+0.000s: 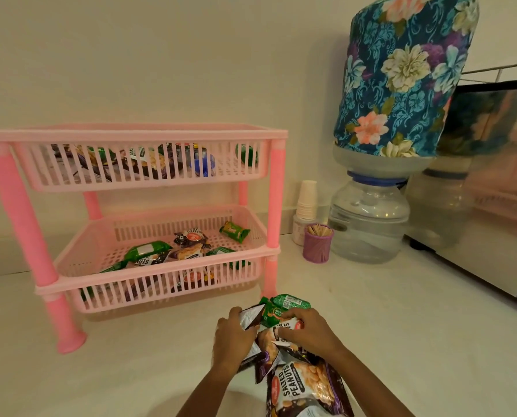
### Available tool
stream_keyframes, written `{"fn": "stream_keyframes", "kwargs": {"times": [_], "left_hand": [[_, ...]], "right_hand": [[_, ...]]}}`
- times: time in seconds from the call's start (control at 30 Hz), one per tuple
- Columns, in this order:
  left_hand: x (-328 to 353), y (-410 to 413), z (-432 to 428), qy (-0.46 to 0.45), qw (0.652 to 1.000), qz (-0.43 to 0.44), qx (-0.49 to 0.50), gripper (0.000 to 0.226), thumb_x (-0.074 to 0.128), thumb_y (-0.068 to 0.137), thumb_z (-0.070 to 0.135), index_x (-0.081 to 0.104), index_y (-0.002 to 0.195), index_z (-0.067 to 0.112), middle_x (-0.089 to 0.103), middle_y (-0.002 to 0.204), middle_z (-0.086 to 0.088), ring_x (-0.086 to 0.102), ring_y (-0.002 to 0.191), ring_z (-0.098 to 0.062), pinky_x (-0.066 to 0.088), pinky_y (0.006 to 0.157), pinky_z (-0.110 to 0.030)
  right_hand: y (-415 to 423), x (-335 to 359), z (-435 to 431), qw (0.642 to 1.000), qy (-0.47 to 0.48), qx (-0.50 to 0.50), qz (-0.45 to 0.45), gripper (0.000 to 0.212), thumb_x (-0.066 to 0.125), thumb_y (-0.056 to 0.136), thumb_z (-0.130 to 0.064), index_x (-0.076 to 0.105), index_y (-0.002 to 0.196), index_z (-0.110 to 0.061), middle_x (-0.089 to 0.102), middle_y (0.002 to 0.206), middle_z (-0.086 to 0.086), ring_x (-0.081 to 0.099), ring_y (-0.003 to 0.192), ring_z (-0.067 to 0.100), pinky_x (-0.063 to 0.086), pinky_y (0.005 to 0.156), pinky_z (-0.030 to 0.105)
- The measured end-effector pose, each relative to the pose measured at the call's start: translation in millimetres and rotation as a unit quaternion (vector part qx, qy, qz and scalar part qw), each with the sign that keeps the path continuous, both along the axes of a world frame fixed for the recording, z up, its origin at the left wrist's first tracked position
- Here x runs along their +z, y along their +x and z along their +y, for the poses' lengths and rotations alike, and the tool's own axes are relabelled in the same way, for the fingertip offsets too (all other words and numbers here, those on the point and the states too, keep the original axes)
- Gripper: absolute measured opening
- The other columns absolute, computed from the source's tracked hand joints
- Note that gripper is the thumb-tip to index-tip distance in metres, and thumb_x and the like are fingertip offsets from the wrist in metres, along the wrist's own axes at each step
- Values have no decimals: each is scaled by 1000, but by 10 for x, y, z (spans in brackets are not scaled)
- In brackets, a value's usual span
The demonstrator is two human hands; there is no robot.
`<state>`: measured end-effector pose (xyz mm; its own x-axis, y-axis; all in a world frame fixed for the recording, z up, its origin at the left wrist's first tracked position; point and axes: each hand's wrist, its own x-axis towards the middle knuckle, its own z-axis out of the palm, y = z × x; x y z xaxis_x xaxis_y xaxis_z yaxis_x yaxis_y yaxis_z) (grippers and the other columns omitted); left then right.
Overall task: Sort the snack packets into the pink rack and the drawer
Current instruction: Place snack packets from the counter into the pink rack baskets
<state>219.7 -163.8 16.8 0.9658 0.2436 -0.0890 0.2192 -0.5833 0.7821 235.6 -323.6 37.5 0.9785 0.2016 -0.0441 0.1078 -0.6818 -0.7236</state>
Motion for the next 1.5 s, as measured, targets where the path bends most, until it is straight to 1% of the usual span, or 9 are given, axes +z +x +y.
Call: {"fn": "stream_keyframes", "kwargs": {"times": [0.33,0.5,0.67,0.77,0.87,1.07,1.23,1.37,1.5], "left_hand": [[678,11,103,36,980,-195,-18,50,58,88,14,42,135,17,50,128,-9,48,120,-24,39,96,-29],[1443,33,137,56,938,-338,-50,51,61,87,17,43,135,19,50,129,-7,50,116,-21,43,98,-31],[2332,98,177,49,889,-451,-61,52,60,87,17,41,136,18,46,131,-11,44,103,-11,42,91,-27],[2869,239,234,28,867,-496,-41,46,57,88,12,44,132,14,49,126,-14,55,102,-21,51,84,-30],[3308,455,324,7,855,-519,-13,43,58,86,11,46,128,11,54,124,-17,58,105,-28,50,87,-35],[3732,961,582,-45,871,-486,44,42,57,86,14,46,127,12,55,125,-16,57,109,-30,49,93,-38],[3701,1268,782,-83,868,-480,96,43,58,87,17,45,128,12,54,125,-17,59,106,-29,48,82,-31],[3556,1421,867,-72,872,-470,114,44,59,88,19,44,129,11,53,126,-17,59,106,-29,46,78,-30],[3410,1507,939,-74,878,-455,125,43,59,88,17,44,129,12,52,125,-17,58,105,-30,49,81,-33]], "right_hand": [[55,253,9,999,42,-1,14,16,69,78,-10,65,93,-16,45,63,-4,39,52,5,29,42,10],[108,770,38,997,53,32,-56,16,70,78,-12,62,89,-22,54,84,5,48,66,12,36,53,17],[143,1474,69,985,112,61,-113,21,71,78,-11,60,80,-30,58,75,-5,52,61,7,40,49,8],[184,2019,74,973,125,60,-182,22,71,78,-12,61,79,-31,63,79,-1,58,61,6,46,55,14],[219,2567,69,958,161,68,-229,20,70,78,-12,63,81,-30,64,77,-6,59,47,-8,48,45,8],[438,3354,114,916,228,71,-322,17,70,78,-10,66,90,-21,65,79,-2,62,49,-4,52,50,9],[949,3599,394,884,211,-9,-417,22,70,77,-12,67,99,-12,66,101,11,63,84,19,53,73,28],[1406,3509,790,902,112,-40,-414,22,68,76,-9,69,98,-10,60,117,16,57,105,28,45,92,33],[1739,3387,1152,933,49,-62,-351,18,65,80,-7,69,98,-7,52,125,18,56,109,29,45,89,28]]}}
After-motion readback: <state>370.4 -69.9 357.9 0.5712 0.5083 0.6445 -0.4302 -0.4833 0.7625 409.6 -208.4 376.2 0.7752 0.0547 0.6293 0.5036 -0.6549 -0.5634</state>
